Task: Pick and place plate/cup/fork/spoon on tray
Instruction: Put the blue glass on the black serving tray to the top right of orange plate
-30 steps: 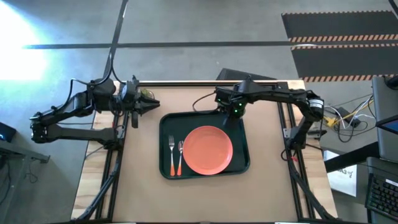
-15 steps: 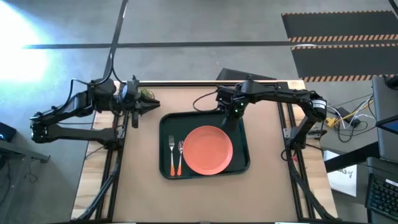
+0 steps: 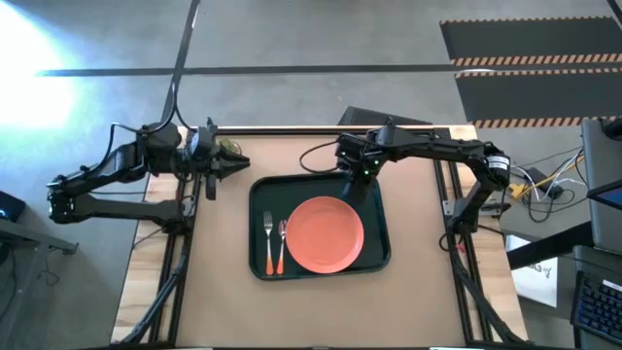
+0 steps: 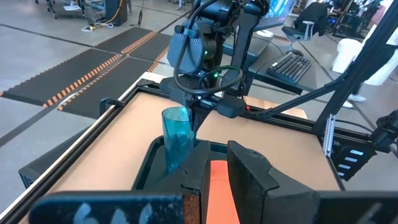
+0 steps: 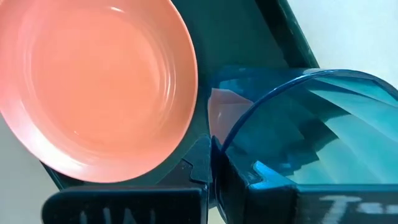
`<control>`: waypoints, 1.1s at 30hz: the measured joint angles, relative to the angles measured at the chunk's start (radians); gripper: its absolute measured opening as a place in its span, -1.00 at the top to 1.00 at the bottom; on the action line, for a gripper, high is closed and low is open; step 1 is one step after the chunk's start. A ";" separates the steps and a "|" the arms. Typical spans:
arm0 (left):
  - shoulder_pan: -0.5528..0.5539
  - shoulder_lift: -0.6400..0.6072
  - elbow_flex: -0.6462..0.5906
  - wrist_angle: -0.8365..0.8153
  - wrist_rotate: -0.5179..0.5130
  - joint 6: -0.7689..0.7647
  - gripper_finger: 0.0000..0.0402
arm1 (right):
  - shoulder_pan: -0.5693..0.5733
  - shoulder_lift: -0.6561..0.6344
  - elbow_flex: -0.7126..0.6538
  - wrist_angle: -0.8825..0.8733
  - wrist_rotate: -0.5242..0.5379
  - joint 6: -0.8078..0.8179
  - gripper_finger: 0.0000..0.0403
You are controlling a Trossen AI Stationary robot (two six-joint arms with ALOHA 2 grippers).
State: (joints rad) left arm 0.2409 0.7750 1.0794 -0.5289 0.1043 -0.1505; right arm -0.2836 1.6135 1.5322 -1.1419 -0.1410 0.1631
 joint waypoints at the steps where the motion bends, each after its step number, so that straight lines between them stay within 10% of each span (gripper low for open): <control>1: 0.000 0.000 0.000 0.000 0.000 0.000 0.82 | 0.000 0.000 0.000 -0.004 0.000 -0.003 0.96; 33: 0.000 -0.012 0.000 -0.003 0.000 0.000 0.82 | 0.000 0.036 0.000 -0.030 0.009 -0.026 0.95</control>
State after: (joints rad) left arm 0.2409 0.7631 1.0794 -0.5323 0.1045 -0.1505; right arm -0.2836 1.6497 1.5322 -1.1721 -0.1318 0.1375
